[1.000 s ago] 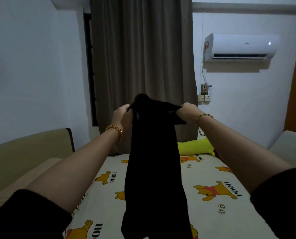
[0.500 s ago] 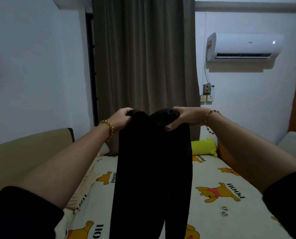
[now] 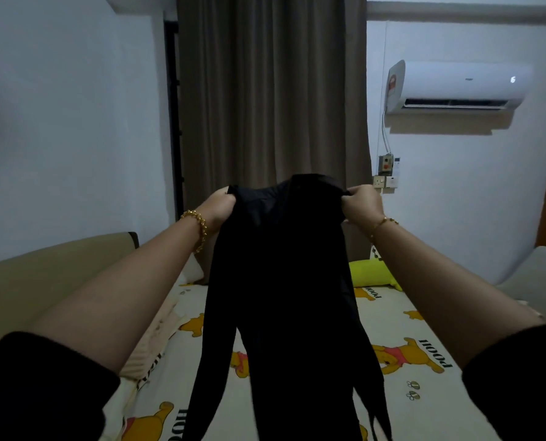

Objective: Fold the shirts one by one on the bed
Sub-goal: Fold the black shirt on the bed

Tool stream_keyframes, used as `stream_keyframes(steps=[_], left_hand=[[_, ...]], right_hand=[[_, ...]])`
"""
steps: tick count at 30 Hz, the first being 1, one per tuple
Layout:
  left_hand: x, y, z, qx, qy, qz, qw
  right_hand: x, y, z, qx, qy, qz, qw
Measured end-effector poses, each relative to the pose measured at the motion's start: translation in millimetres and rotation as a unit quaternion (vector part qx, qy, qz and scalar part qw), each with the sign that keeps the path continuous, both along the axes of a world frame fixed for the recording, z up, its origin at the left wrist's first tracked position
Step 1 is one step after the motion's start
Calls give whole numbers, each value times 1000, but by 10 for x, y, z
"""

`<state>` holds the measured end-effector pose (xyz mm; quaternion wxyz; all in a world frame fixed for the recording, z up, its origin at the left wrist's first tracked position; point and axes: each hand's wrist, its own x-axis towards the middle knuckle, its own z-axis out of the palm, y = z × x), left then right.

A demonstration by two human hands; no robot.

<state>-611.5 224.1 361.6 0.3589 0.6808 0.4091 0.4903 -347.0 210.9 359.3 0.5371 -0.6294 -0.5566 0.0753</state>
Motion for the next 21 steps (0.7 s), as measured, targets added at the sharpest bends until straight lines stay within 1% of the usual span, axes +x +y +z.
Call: stream_keyframes(steps=[1, 2, 4, 6, 7, 8, 9, 10, 11, 12, 13, 14, 15, 16, 17, 19, 21], left_hand=[[17, -4, -12, -8, 6, -5, 1000], [32, -7, -21, -12, 14, -5, 1000], [38, -15, -24, -23, 12, 3, 1000], [28, -19, 12, -28, -6, 10, 1000], [15, -26, 36, -25, 2, 8, 1000], [-11, -40, 59, -23, 22, 5, 999], [-26, -65, 78, -16, 47, 4, 999], [-36, -73, 95, 0, 65, 5, 998], [-41, -72, 113, 25, 71, 4, 997], [-37, -78, 127, 52, 66, 1, 996], [-48, -75, 144, 69, 55, -9, 996], [-49, -91, 163, 70, 44, -29, 996], [-74, -60, 183, 61, 37, -45, 996], [-109, -4, 202, 53, 29, -40, 997], [-140, 30, 215, 52, 39, -9, 998], [-177, 88, 221, 94, 104, 100, 985], [-170, 69, 223, 135, 166, 148, 965]], right_hand=[[-17, 31, -11, -39, 59, 41, 997], [-29, 16, -14, -72, 83, 71, 991], [-47, -19, -2, -89, 79, 110, 987], [-42, -103, 21, -87, 64, 179, 978], [-36, -162, 36, -89, 15, 203, 975], [-18, -210, 42, -89, -69, 206, 972], [0, -241, 38, -72, -171, 188, 964], [13, -247, 24, -33, -268, 154, 950], [26, -242, -3, 31, -329, 122, 936], [40, -251, -27, 94, -352, 98, 926], [60, -252, -41, 152, -337, 82, 926], [89, -253, -32, 196, -297, 62, 933], [108, -260, -10, 219, -252, 34, 942], [133, -256, 14, 226, -211, 8, 951], [151, -249, 27, 219, -187, -17, 958], [177, -239, 55, 200, -158, -48, 966], [197, -245, 95, 158, -121, -37, 979]])
